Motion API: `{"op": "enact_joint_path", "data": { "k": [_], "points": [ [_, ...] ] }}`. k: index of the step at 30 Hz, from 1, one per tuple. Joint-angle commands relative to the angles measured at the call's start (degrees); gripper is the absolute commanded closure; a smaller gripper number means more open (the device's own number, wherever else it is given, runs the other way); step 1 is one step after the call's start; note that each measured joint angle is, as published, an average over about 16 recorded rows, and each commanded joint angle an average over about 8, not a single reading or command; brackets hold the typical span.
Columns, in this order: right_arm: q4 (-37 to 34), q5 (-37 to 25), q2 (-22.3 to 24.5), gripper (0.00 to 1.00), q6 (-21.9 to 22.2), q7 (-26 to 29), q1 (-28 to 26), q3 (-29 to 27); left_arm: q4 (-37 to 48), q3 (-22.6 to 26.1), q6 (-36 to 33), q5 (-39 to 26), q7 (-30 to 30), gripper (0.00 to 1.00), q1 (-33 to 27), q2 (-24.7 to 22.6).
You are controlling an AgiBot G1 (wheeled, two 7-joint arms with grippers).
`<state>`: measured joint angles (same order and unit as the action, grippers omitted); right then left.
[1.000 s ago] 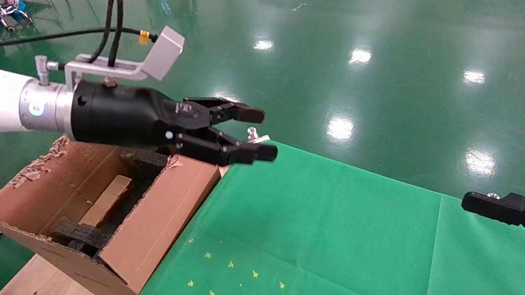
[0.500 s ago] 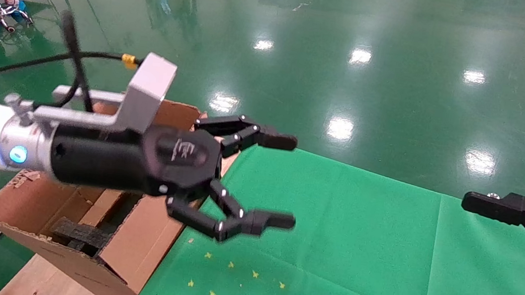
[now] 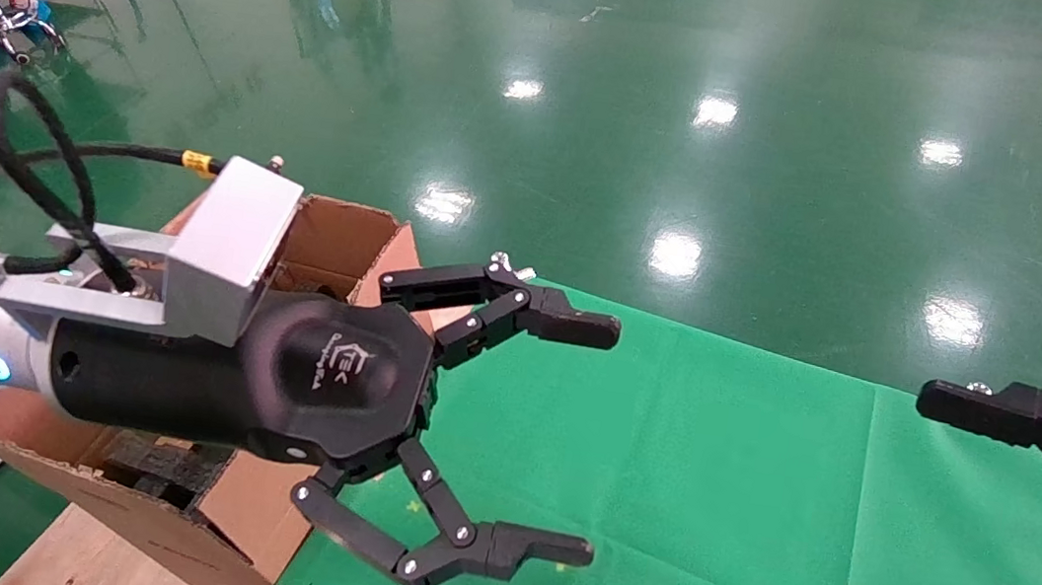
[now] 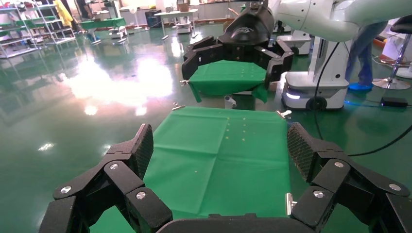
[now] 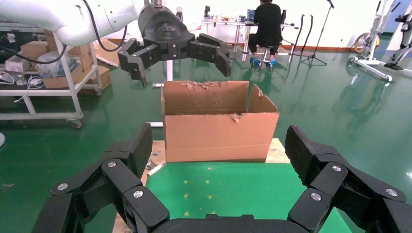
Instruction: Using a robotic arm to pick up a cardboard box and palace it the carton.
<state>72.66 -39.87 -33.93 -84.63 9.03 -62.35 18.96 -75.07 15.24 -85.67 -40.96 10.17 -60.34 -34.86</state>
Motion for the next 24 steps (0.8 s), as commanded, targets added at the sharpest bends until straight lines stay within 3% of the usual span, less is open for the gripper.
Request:
{"op": "enact_joint_path", "data": {
  "k": [1,24],
  "points": [
    [0.0,0.0,0.0,0.0,0.0,0.0,0.0,0.0,0.0,0.0,0.0,0.1,0.0,0.0,0.0,0.0],
    [0.0,0.0,0.0,0.0,0.0,0.0,0.0,0.0,1.5,0.7,0.0,-0.8,0.6,0.0,-1.2,-0.1]
  ]
}}
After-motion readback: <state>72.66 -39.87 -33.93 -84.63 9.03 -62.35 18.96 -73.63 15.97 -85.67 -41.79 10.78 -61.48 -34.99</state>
